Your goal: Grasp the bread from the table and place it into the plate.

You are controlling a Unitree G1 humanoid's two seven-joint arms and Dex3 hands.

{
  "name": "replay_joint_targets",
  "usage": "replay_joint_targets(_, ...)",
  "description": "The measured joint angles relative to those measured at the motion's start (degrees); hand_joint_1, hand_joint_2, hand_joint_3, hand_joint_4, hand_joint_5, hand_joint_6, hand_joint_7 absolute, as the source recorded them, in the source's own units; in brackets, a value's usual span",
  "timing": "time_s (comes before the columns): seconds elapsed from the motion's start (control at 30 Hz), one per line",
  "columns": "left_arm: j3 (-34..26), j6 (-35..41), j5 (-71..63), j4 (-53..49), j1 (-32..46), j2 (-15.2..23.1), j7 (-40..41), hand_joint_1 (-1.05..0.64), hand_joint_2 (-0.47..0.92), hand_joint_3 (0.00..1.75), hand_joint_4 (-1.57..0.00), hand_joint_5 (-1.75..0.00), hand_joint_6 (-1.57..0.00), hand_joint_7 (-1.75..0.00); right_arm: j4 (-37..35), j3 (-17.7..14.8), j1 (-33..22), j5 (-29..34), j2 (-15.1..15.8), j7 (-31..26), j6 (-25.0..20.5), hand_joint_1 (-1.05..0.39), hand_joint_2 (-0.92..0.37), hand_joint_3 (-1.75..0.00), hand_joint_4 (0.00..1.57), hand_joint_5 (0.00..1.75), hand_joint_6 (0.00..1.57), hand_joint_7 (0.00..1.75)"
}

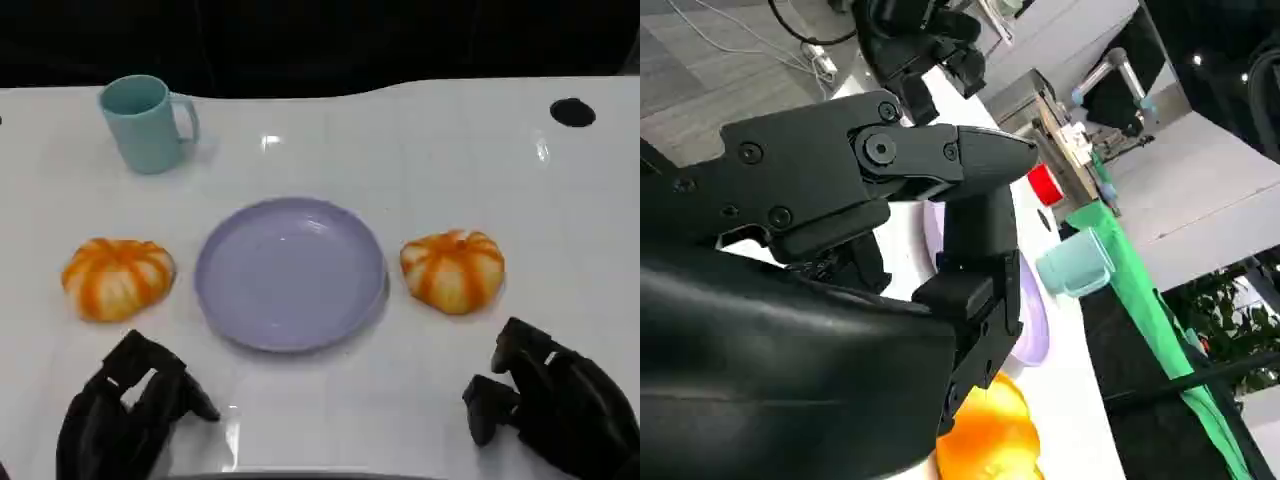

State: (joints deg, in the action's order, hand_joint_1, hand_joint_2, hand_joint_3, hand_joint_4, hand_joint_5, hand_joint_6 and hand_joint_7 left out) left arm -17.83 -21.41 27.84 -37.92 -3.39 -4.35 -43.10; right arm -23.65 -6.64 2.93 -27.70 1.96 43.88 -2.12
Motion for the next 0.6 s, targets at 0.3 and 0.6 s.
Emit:
replay_joint_targets(0.3, 0.07, -0.07, -0.22, -0.08, -0.01, 0.1, 0.41, -0.6, 0.92, 0.25, -0.66, -1.75, -0.51, -1.55, -0.03, 0.0, 0.01, 0.06, 0.0, -0.07, 0.01, -0.53, -0.92, -0.36, 0.8, 1.75, 0.56, 1.75)
replay_joint_targets(0.6, 0.02, -0.15, -0.18, -0.13, -0.02, 0.14, 0.41, -0.59, 0.92, 0.25, -0.66, -1.75, -0.5, -1.56, -0.03, 0.0, 0.01, 0.05, 0.0, -0.03, 0.01, -0.52, -0.92, -0.35, 0.79, 1.75, 0.56, 1.75)
